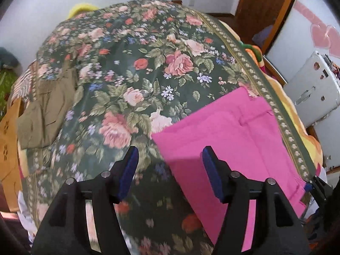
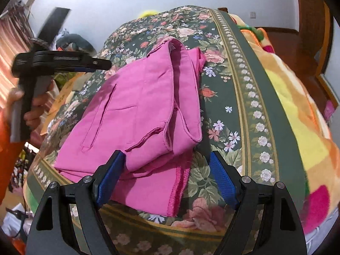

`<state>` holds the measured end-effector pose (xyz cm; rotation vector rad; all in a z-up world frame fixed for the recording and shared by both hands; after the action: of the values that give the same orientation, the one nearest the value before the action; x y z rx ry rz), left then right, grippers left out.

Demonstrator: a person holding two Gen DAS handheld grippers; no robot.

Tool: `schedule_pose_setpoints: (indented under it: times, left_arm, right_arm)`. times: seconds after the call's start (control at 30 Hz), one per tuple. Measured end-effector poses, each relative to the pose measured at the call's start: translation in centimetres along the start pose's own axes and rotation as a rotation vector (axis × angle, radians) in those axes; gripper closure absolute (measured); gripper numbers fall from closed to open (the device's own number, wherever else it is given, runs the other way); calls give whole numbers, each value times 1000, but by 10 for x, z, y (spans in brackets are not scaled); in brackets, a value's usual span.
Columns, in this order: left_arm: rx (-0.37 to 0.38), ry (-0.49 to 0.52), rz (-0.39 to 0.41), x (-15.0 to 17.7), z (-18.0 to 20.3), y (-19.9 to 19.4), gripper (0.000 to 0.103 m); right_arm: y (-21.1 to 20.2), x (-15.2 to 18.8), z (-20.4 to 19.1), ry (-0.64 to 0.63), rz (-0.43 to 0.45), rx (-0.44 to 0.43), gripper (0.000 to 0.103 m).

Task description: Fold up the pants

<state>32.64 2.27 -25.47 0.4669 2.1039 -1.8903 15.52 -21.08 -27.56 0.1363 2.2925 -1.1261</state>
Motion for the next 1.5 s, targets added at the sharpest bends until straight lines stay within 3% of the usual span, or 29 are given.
schedule_pose_setpoints:
  times: [0.23, 0.37, 0.47, 0.6, 0.77, 0.87, 0.97, 1.03, 1.17, 1.23, 1.3, 1.5]
  left_arm:
    - [-52, 144, -23, -16, 22, 48, 31]
    - [-128, 202, -3, -17, 19, 67, 22]
    - [-104, 188, 2, -11, 6, 71, 21]
    - [-158, 213, -1, 4, -9, 64, 21]
    - [-122, 135, -21, 36, -35, 47, 21]
    - [-104, 96, -20, 55, -43, 34, 21]
    - [-135, 116, 8, 77, -37, 14, 21]
    - [-160, 121, 24, 90, -33, 3, 21]
    - [-138, 83, 9, 107, -34, -9, 21]
    - [-149, 86, 17, 117, -32, -17, 21]
    - [-154, 69, 24, 124, -32, -23, 22]
    - [-128, -13, 39, 132, -48, -28, 23]
  right_arm:
    - [2, -2, 6, -5, 7, 2, 24]
    - [5, -8, 9, -22, -2, 14, 24]
    - [7, -14, 16, -28, -7, 33, 24]
    - [7, -26, 28, -52, -7, 92, 24]
    - [10, -49, 37, -88, -2, 187, 25]
    - [5, -58, 34, -62, 10, 155, 28]
    - [-5, -59, 21, -76, 38, 128, 28]
    - [-12, -54, 9, -95, 42, 108, 28]
    - [-11, -36, -10, -135, 18, 108, 28]
    - [-7, -25, -14, -140, 0, 108, 34]
    - [-5, -16, -14, -147, -4, 111, 38]
    - [-2, -8, 4, -87, 28, 98, 38]
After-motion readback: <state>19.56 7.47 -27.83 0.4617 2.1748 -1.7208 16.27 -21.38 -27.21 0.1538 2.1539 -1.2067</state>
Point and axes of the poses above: each gripper's, at about its wrist camera, not at the fingertips, and y roughly the way its jaws point, z to its right, x to its underside, the point moved 3 cm from there along y, roughly the way its jaws point, and after that the axes turned 8 degrees about -x, right-handed, at the moved point
